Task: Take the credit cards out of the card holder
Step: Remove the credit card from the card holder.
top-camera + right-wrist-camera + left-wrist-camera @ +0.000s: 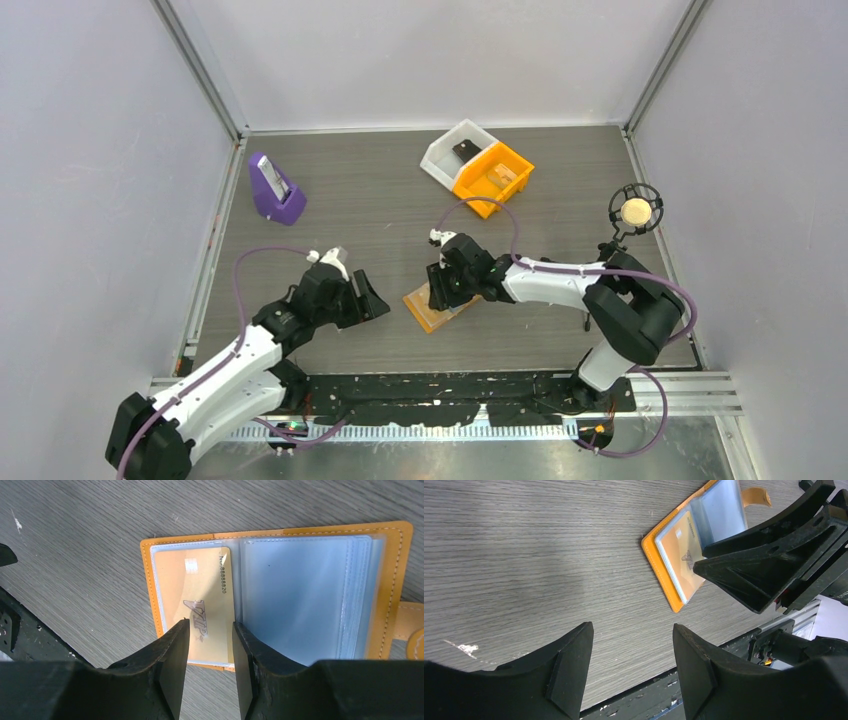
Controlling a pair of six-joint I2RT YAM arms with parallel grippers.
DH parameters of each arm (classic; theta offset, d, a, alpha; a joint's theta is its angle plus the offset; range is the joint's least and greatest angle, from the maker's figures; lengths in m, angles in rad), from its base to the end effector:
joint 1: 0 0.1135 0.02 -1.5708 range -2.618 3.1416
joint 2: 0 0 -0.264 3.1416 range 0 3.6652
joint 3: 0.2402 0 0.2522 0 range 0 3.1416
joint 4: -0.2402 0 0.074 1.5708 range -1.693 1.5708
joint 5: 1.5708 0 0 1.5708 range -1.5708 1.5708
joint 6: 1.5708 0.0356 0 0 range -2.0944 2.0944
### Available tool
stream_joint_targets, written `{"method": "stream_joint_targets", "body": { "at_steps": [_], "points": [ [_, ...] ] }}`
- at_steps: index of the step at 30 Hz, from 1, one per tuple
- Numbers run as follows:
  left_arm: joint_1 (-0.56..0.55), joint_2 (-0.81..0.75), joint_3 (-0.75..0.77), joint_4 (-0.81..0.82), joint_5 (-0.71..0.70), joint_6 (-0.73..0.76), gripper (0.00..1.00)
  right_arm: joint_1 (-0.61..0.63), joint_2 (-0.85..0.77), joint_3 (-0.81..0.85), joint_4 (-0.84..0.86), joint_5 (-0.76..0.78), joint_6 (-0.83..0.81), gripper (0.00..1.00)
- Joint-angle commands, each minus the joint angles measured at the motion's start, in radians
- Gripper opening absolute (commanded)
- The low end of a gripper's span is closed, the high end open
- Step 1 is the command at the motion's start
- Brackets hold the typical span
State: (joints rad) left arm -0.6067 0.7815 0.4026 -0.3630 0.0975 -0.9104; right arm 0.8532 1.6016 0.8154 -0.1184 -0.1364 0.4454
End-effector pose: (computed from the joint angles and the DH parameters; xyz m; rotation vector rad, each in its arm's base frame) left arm 0.1320 -0.0958 0.1906 -0.3218 2.4544 -0.8366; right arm 0.2010 0.2376 0.1605 -0.5881 2.5399 0.6870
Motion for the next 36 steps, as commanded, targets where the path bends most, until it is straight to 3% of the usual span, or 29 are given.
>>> {"method": "stream_joint_targets", "body": {
  "at_steps": [1, 12, 22, 25, 29, 36],
  "points": [
    [0.001, -0.033, -0.004, 0.0, -0.038, 0.002, 0.62, -0.001, 0.022, 0.028, 0.053, -0.038, 0.007, 0.44],
    [0.001, -0.027, 0.002, -0.028, -0.064, 0.001, 0.6, 0.103, 0.047, 0.048, 0.113, -0.076, 0.124, 0.42],
    [0.001, 0.08, 0.008, 0.118, 0.077, 0.012, 0.44, 0.12, -0.016, 0.099, 0.034, -0.02, 0.11, 0.41],
    [0.0, 0.131, 0.004, 0.186, 0.119, -0.004, 0.36, 0.117, -0.019, 0.098, 0.029, -0.022, 0.116, 0.39],
    [-0.002, 0.202, -0.018, 0.27, 0.141, -0.026, 0.16, 0.107, 0.002, 0.095, 0.022, -0.014, 0.119, 0.36],
    [-0.002, 0.305, -0.047, 0.399, 0.144, -0.027, 0.0, 0.093, 0.041, 0.068, 0.072, -0.032, 0.116, 0.35]
  ]
}}
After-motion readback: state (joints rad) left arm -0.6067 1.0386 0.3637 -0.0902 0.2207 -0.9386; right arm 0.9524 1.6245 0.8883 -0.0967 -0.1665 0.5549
